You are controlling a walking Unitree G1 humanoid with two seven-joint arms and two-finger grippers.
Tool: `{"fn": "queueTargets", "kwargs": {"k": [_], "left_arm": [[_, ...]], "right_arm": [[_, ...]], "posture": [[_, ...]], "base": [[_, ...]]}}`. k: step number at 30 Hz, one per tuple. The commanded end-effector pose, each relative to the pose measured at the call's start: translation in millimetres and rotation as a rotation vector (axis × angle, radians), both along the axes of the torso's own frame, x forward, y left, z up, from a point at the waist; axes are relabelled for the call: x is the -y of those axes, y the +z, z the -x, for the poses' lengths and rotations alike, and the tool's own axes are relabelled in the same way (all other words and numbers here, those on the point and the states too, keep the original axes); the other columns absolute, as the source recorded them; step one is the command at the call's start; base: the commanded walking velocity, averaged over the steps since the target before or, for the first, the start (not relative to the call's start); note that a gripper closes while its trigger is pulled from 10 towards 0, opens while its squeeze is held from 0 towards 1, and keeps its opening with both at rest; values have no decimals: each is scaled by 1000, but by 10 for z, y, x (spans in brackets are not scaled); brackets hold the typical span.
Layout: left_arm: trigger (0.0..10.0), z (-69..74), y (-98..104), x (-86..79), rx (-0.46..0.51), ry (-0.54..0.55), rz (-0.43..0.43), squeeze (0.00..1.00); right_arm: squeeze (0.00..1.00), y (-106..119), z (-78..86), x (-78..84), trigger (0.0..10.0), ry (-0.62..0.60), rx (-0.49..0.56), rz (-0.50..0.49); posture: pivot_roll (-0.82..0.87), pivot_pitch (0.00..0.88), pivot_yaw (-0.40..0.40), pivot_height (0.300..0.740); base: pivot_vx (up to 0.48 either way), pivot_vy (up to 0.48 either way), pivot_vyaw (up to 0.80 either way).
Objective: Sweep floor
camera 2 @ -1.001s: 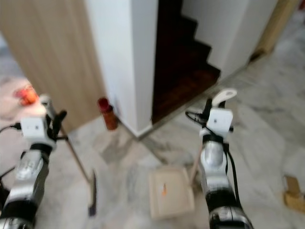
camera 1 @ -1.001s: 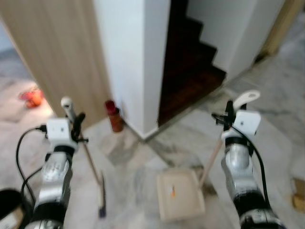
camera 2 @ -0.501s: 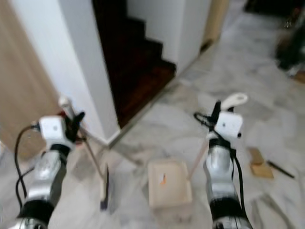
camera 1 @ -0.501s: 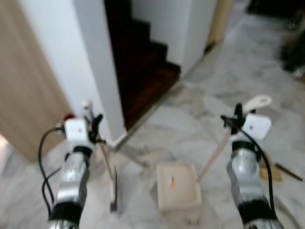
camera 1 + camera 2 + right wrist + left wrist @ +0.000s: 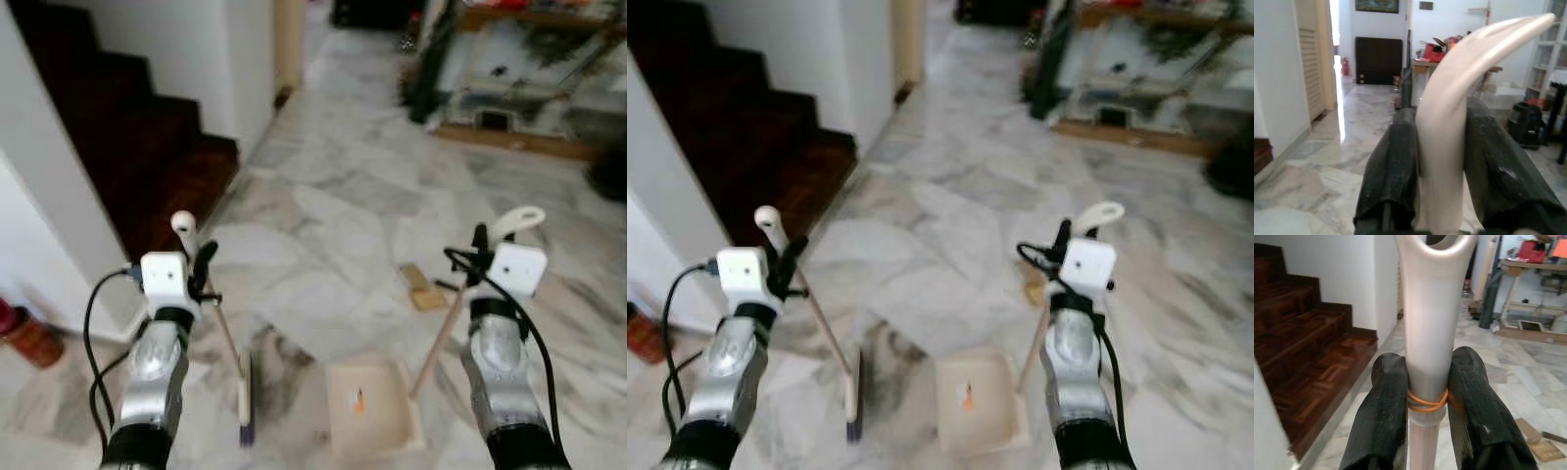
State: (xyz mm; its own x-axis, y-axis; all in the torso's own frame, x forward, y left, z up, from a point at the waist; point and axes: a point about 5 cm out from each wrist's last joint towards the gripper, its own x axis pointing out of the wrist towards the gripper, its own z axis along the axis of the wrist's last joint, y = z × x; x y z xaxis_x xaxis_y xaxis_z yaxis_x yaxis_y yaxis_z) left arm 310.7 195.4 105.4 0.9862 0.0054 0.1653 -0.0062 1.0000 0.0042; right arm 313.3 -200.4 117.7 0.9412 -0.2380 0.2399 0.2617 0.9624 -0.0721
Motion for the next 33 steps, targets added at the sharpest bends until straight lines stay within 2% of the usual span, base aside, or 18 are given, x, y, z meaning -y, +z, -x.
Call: {"fn": "queueTargets", "kwargs": {"k": [1, 8, 19, 25, 28, 33], "left_arm": [[10000, -24, 121, 28, 59, 5, 10, 0], [10000, 28, 83, 121, 49, -14, 22, 0], [10000, 14, 67, 261, 28, -44, 65, 0], [10000, 27, 199, 251, 73, -67, 42, 0], [10000, 42, 189, 281, 65, -106, -12, 0], [10000, 61, 172, 254, 52, -121, -20, 0]], "right_arm": [[0, 75, 8, 45, 10000, 4, 22, 19], [0, 117, 25, 65, 10000, 0, 26, 32], [0, 176, 24, 95, 10000, 8, 32, 39], [0, 107, 73, 74, 10000, 24, 16, 22], [0, 79, 98, 49, 10000, 20, 6, 32], [0, 59, 127, 31, 10000, -2, 14, -18]], "posture": [[-10, 0, -37, 740], [-9, 3, -52, 740], [-19, 0, -59, 740], [-6, 0, -51, 740], [-6, 0, -29, 740], [-14, 0, -6, 740]], "base": [[0, 0, -800], [0, 0, -776], [0, 0, 0], [0, 0, 0], [289, 0, 0], [320, 0, 0]]}}
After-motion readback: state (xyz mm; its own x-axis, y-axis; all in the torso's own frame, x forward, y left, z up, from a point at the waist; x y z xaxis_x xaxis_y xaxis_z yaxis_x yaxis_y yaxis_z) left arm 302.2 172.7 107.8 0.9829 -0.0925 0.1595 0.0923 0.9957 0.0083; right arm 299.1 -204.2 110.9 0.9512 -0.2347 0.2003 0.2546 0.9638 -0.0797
